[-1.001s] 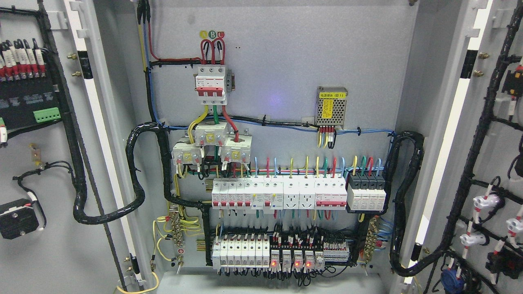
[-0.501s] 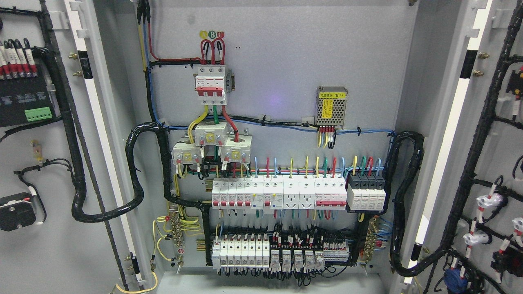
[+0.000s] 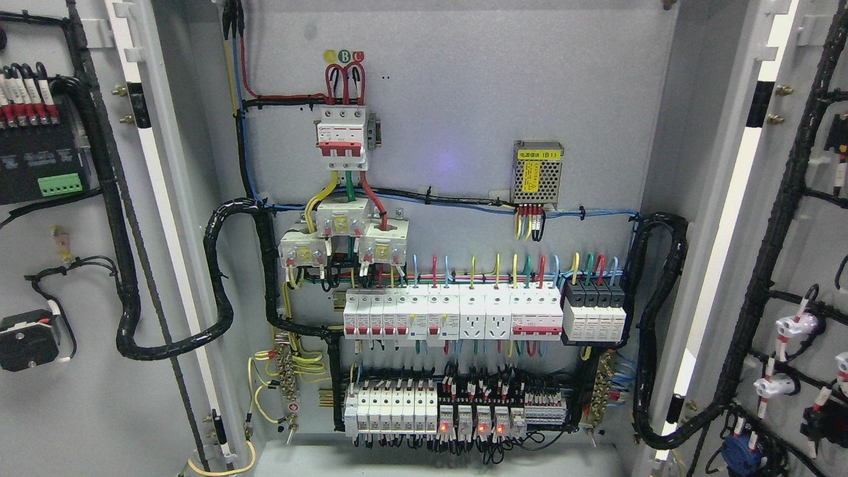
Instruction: Open door with both hands
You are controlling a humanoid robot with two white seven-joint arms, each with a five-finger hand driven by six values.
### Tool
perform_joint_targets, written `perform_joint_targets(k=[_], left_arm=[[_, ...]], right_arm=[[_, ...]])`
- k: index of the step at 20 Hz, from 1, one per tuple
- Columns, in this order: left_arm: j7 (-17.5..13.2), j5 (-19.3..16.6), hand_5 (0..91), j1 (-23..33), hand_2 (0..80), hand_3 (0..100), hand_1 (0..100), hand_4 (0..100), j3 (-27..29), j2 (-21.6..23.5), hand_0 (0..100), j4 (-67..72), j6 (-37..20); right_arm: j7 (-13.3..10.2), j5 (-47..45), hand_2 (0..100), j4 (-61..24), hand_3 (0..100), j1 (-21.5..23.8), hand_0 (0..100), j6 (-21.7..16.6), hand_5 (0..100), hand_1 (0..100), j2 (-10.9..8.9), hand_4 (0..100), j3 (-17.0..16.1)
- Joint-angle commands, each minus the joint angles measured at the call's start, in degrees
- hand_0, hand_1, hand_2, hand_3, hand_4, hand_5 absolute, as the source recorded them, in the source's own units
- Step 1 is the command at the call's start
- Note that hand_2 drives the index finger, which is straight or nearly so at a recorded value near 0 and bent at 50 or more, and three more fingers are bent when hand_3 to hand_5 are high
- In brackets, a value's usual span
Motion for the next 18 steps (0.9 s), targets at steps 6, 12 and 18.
perform_joint_targets(k=[6,12,18], left_arm=[[0.1,-0.9,0.0,8.0,0.0,0,0,0,-8.0,-8.0,0,-24.9,-20.9],[0.1,-11.3,0.0,9.6,0.0,0,0,0,-16.5,-14.9,0,-26.9,-21.2],[0.0,-22.9,0.0,20.8,0.0,0,0,0,-23.3,-25.8,0,-26.4,-21.5]], right_arm=[[0.3,-0.1,0,-1.3,0,1.8,0,-0.1,0,0,-0.36,0,6.4],[0.5,-0.1,0,-1.4,0,1.8,0,-0.4,0,0,-0.44,0,9.8],[0.6,0.0,0,-1.5,0,1.8,0,-0.8,0,0,-0.53,0,14.1]])
